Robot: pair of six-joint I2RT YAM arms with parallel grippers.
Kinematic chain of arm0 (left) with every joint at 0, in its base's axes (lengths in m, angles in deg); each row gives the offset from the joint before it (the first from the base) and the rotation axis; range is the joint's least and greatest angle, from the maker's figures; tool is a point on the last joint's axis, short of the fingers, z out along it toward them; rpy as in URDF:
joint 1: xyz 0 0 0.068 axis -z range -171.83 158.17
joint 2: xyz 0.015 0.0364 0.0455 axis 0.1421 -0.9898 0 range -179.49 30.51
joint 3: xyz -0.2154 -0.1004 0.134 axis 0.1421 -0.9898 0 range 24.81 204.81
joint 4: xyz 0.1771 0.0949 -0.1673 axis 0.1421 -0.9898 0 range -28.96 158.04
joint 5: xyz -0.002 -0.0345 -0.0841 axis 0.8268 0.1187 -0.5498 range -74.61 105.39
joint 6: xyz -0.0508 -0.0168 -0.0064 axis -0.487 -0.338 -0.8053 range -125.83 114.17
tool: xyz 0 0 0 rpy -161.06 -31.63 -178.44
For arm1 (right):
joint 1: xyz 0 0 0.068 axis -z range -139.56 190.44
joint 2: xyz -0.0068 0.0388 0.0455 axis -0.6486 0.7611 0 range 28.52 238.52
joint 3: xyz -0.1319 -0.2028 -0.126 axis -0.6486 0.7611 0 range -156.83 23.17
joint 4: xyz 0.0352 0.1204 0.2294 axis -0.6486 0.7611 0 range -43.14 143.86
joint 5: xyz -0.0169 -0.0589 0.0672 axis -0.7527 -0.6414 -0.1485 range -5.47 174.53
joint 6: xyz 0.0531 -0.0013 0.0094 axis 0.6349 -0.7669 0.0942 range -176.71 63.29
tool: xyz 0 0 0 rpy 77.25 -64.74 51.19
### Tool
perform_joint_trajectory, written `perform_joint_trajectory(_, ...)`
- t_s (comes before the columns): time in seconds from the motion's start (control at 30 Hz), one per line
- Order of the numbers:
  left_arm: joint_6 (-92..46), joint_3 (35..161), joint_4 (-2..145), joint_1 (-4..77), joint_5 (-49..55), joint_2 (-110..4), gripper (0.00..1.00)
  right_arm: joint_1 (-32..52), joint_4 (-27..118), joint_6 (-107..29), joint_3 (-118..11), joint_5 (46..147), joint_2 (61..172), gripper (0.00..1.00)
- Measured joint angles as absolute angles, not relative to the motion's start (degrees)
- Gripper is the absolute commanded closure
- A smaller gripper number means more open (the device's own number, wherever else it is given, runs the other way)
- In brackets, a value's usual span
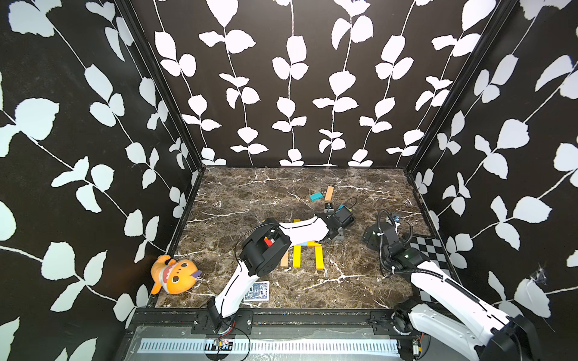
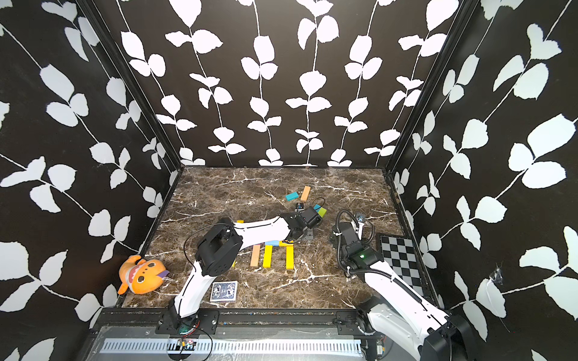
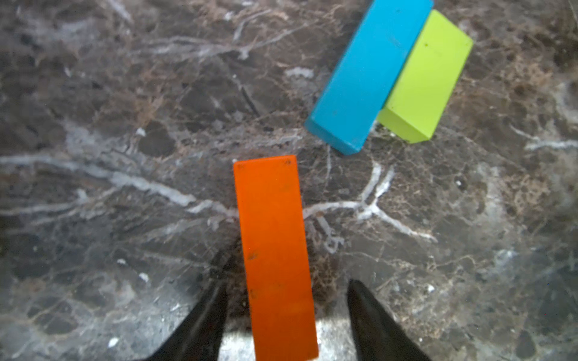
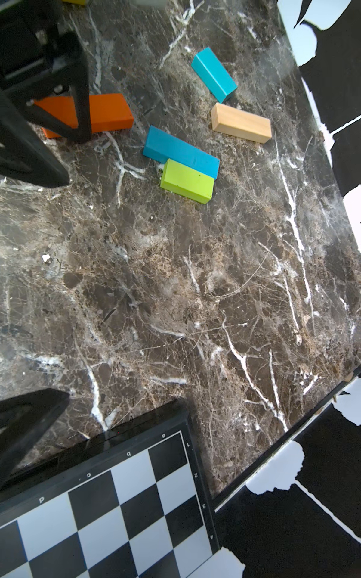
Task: Assemble the letter h with building blocks
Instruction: Place the building block at the center of the board.
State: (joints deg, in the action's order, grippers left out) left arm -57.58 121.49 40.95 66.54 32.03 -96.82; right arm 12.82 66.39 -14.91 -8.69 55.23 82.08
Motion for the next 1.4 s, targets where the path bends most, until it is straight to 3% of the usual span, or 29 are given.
perform_joint_trajectory(0.13, -54.1, 120.4, 43.0, 66.1, 33.0, -93.0, 0.2, 12.9, 65.3, -15.0, -7.9, 55.7, 81.3, 0.0)
perform_joint_trajectory(0.33, -48.1, 113.4, 49.4, 64.8, 31.4, -76.0, 0.08, 13.1, 61.8, -17.5, -6.5, 60.4, 81.9, 0.01)
perform_joint_trajectory(0.6, -37.6, 91.9, 61.7, 61.7, 22.9, -54.8, 0.01, 13.1, 56.0, -22.2, -7.3, 71.9, 89.4, 0.05)
perform_joint_trajectory(0.73, -34.3, 77.3, 66.0, 61.8, 20.3, -48.3, 0.01, 13.1, 56.5, -23.1, -10.4, 76.5, 98.0, 0.14)
perform_joint_trajectory(0.87, -31.4, 68.4, 66.8, 62.1, 19.9, -40.5, 0.01, 13.0, 58.6, -23.7, -13.7, 77.5, 104.8, 0.16)
perform_joint_trajectory(1.13, -27.4, 60.9, 72.0, 62.1, 21.5, -23.9, 0.01, 10.3, 61.9, -24.6, -19.7, 74.6, 113.0, 0.16)
perform_joint_trajectory(1.4, -25.5, 57.6, 71.7, 62.1, 23.6, -18.0, 0.01, 9.6, 62.6, -25.1, -25.9, 70.6, 118.7, 0.16)
